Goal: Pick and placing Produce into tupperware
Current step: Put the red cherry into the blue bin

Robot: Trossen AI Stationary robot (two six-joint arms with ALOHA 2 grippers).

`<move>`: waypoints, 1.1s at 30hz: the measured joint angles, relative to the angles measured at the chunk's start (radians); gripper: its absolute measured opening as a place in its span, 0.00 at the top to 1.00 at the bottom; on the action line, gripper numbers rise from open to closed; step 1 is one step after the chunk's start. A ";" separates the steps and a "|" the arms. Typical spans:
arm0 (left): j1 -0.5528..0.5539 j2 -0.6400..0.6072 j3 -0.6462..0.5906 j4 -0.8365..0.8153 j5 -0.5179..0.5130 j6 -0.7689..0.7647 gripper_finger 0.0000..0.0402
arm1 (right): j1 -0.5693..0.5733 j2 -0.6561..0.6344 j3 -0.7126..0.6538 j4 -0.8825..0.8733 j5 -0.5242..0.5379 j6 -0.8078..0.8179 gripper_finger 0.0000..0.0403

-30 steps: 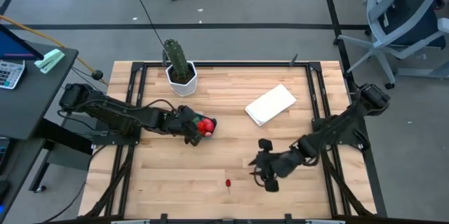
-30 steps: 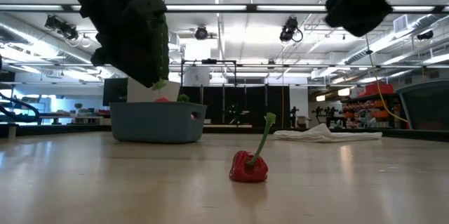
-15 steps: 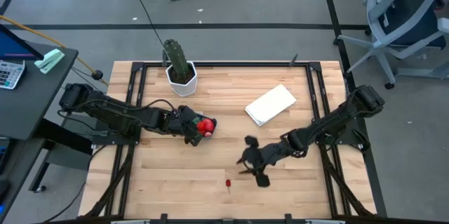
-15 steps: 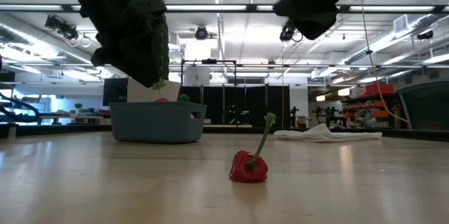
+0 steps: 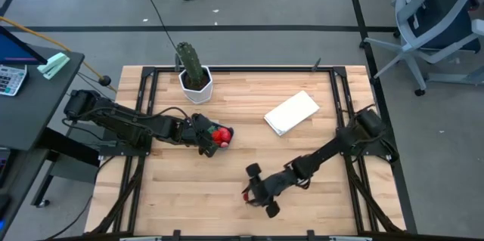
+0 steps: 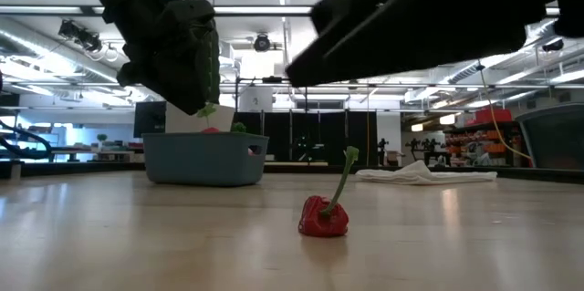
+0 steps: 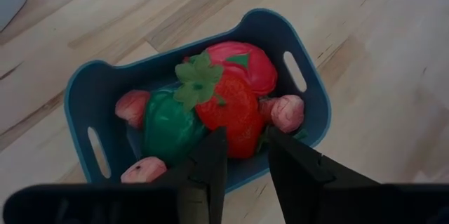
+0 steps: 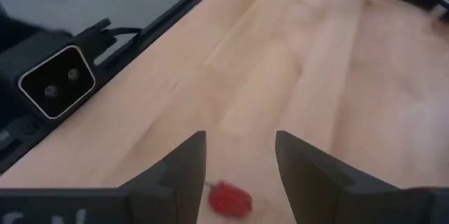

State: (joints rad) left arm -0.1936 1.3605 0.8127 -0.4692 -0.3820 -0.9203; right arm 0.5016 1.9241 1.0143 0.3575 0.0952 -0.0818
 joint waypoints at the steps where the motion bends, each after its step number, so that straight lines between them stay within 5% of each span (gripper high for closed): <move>1: 0.000 0.000 0.000 0.000 0.000 0.000 0.73 | 0.004 0.020 0.023 -0.008 -0.002 -0.021 0.56; 10: 0.000 0.000 0.000 -0.001 0.000 -0.004 0.73 | 0.047 0.150 0.186 -0.182 0.040 -0.103 0.56; 22: -0.019 0.000 0.000 0.008 0.001 -0.011 0.74 | 0.054 0.069 0.191 -0.217 0.038 -0.044 0.60; 33: -0.056 0.000 0.000 0.010 0.002 -0.037 0.74 | 0.089 0.144 0.189 -0.250 0.090 0.009 0.60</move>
State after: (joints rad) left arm -0.2494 1.3602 0.8127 -0.4591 -0.3805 -0.9575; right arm 0.5904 2.0686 1.2034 0.1071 0.1853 -0.0729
